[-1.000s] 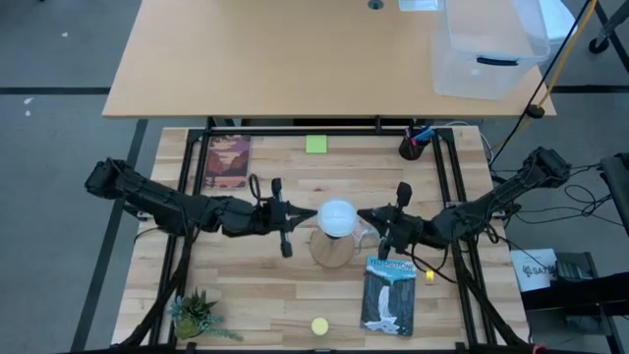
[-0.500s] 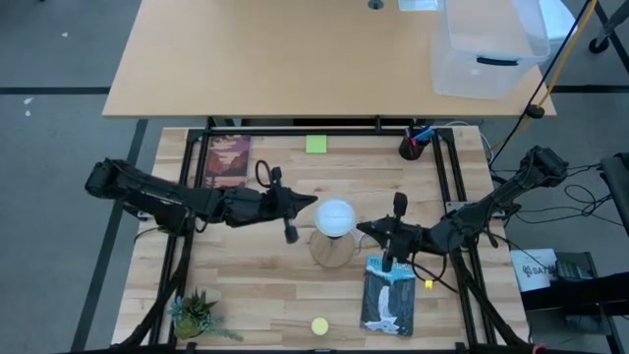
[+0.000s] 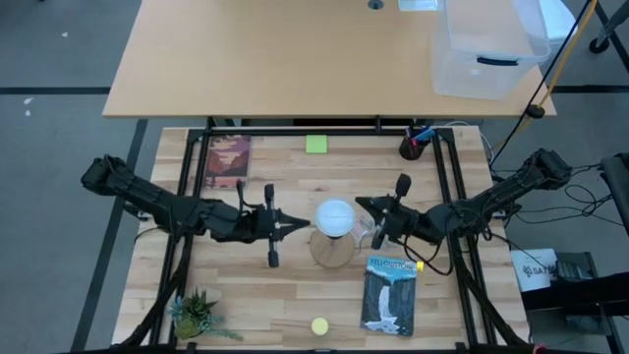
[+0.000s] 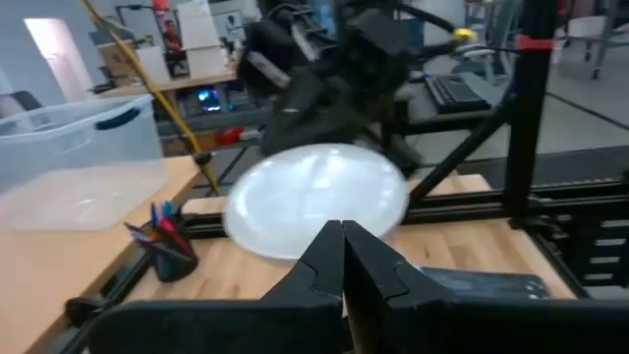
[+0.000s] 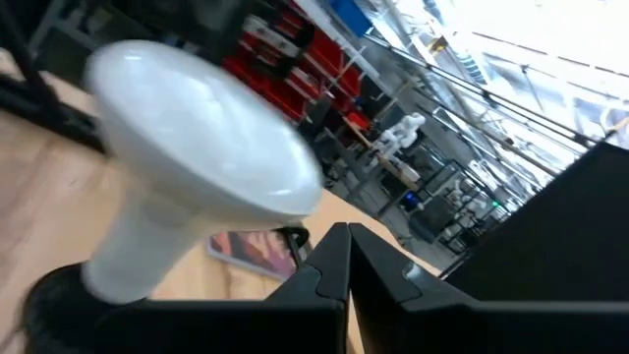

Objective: Screw lightbulb
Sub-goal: Insert the white lightbulb into the brown lamp

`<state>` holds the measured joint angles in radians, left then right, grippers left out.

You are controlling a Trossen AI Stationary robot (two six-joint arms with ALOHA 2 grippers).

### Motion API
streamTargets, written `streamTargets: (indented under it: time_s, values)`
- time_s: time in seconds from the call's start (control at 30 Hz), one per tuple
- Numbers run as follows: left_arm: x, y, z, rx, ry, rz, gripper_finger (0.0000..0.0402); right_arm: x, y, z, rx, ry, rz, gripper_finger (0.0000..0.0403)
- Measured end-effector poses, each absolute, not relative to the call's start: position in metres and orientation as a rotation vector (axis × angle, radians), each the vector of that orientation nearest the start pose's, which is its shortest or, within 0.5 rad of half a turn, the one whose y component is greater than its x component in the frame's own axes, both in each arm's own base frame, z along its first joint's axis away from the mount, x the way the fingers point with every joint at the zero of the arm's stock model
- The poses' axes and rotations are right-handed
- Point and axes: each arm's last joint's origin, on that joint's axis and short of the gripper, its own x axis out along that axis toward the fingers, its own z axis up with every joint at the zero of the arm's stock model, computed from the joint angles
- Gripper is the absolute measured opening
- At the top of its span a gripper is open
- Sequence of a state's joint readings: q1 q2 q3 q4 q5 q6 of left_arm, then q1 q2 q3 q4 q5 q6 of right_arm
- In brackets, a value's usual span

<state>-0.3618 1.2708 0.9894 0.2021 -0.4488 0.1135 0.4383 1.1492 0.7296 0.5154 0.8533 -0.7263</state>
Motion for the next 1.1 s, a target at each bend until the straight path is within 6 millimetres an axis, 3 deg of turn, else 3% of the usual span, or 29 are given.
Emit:
streamTargets:
  time_s: [0.57, 1.1]
  values:
    - [0.289, -0.092, 0.324, 0.115, 0.094, 0.097, 0.0, 0.241, 0.078, 0.306, -0.655, 0.039, -0.35, 0.0]
    - [0.293, -0.075, 0.322, 0.099, 0.119, 0.121, 0.0, 0.237, 0.089, 0.304, -0.623, 0.04, -0.307, 0.0]
